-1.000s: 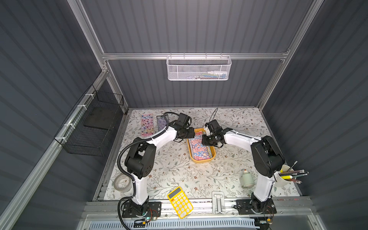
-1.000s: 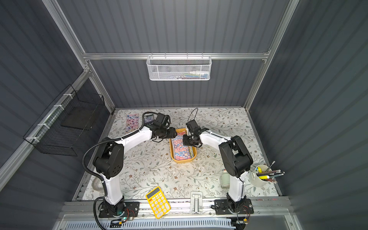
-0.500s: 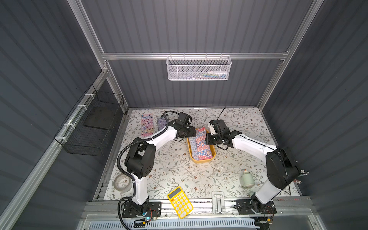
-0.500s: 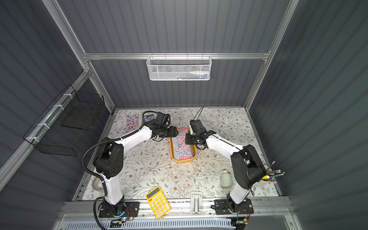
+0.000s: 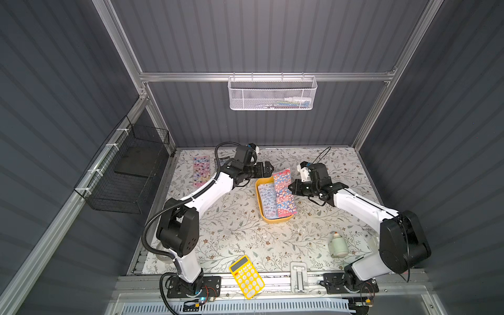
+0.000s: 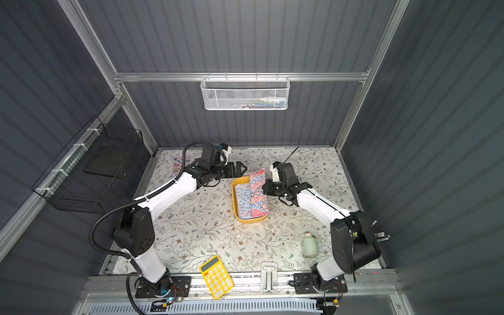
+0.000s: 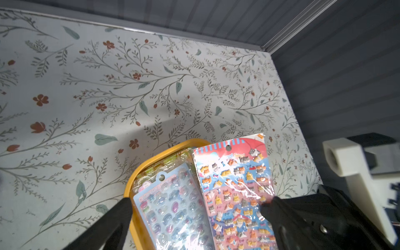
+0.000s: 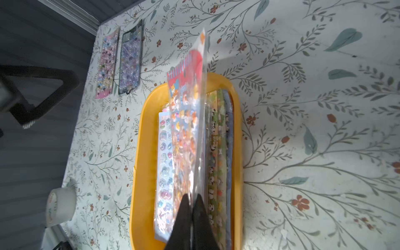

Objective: Take the stickers out of the storage box
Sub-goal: Pick up the sticker from the storage box.

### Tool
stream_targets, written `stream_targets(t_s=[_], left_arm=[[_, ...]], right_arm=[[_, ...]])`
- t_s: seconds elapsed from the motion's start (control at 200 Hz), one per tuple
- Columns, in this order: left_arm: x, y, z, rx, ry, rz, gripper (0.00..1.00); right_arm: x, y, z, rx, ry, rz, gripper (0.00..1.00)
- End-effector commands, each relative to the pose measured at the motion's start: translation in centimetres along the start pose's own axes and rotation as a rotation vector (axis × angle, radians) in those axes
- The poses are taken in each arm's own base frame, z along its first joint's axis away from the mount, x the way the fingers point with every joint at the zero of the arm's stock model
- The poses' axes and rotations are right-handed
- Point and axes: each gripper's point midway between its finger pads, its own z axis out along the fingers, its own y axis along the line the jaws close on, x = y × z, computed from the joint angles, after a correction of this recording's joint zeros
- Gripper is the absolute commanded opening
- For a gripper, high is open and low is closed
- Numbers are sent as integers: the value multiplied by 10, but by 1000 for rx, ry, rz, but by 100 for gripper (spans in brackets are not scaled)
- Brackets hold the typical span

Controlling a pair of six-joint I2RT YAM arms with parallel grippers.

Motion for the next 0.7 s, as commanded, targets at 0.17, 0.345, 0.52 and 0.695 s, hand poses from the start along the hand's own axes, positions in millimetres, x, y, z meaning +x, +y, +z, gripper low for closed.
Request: stream_targets(t_s=[0.17, 0.345, 0.52, 0.695], left_arm=[[24, -13, 12, 259, 86, -96, 80], [35, -25, 27, 338, 124, -129, 80], [38, -37, 36, 407, 152, -130, 79], [38, -40, 40, 434, 160, -154, 55]], right_arm=[[-10, 18, -2, -169, 1, 87, 0], [-14, 30, 0, -264, 11, 133, 1], [-17, 33, 3, -311, 19, 170, 1], [-20, 34, 3, -333, 18, 194, 2]])
